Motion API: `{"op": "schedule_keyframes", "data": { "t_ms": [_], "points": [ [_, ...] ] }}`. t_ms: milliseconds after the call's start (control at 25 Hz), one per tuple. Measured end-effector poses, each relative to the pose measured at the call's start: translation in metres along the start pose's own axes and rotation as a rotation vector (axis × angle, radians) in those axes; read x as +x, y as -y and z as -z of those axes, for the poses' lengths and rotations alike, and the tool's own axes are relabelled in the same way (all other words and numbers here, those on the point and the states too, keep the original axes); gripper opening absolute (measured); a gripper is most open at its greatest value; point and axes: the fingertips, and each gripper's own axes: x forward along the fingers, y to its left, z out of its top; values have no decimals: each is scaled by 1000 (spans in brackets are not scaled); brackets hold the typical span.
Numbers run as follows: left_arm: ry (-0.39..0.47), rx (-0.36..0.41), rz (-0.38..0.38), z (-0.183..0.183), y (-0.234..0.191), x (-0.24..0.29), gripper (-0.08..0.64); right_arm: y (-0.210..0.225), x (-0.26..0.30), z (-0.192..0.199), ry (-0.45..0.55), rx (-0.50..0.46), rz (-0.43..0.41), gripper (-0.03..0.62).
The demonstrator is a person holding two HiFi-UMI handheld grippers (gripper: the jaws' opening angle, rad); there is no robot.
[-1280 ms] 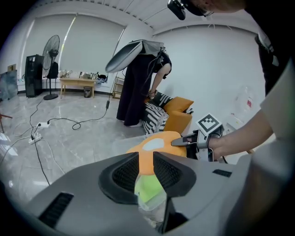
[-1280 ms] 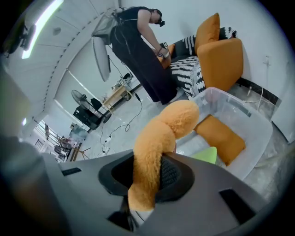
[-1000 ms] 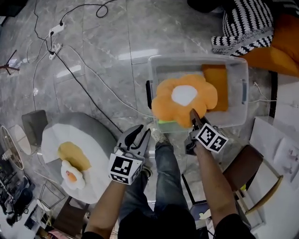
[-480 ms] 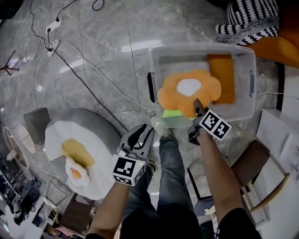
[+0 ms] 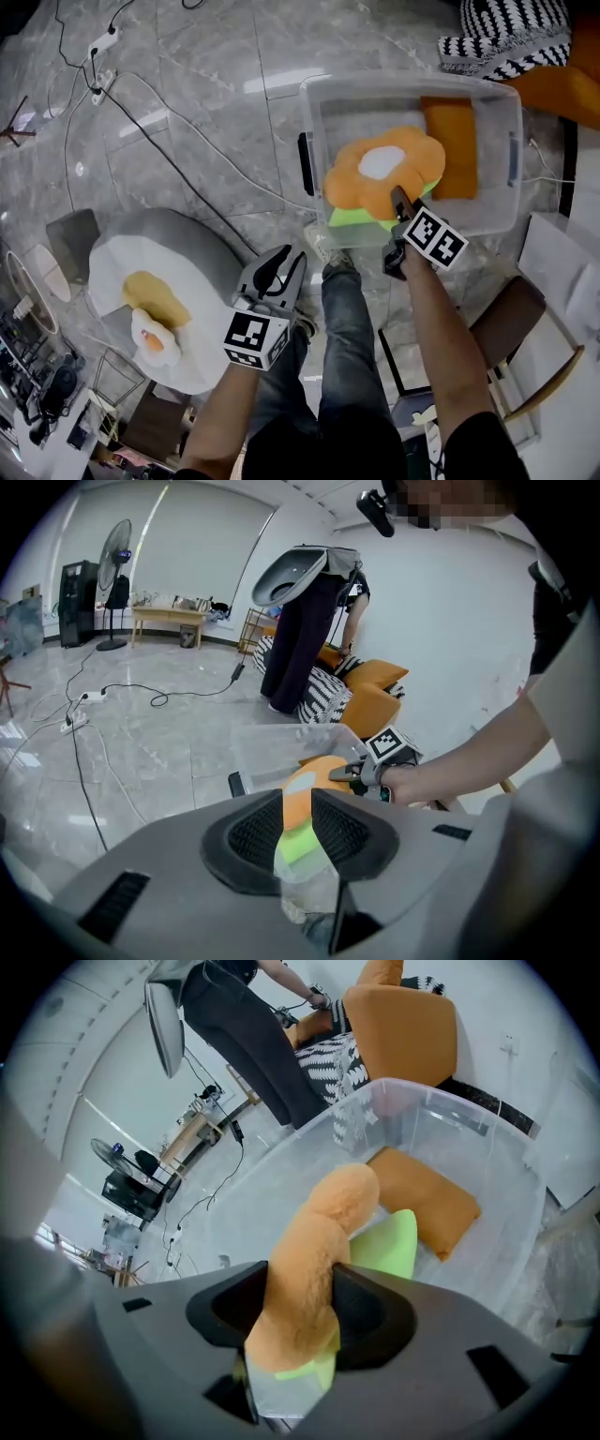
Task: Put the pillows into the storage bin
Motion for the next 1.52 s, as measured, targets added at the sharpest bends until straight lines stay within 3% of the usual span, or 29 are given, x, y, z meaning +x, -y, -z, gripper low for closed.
{"op": "schedule_keyframes", "data": {
  "t_ms": [400, 640, 840, 1080, 1280, 1520],
  "points": [
    [47, -12, 9, -9, 9, -1, 106, -4, -27, -7, 58, -25, -26, 241],
    [100, -13, 1, -14, 9, -15, 106, -31, -45, -7, 84, -128, -86, 210],
    [164, -18, -49, -11, 0, -46, 106, -71, -75, -7, 151, -237, -149, 172],
    [279, -21, -142, -6, -24, -121, 104, -133, -128, 19, 236, -392, -225, 158],
    [406, -20, -228, -22, -48, -200, 104, -212, -181, 41, 320, -511, -327, 146],
    [531, 6, -273, -43, -38, -318, 104, -296, -281, 75, 385, -587, -447, 135]
  ]
}}
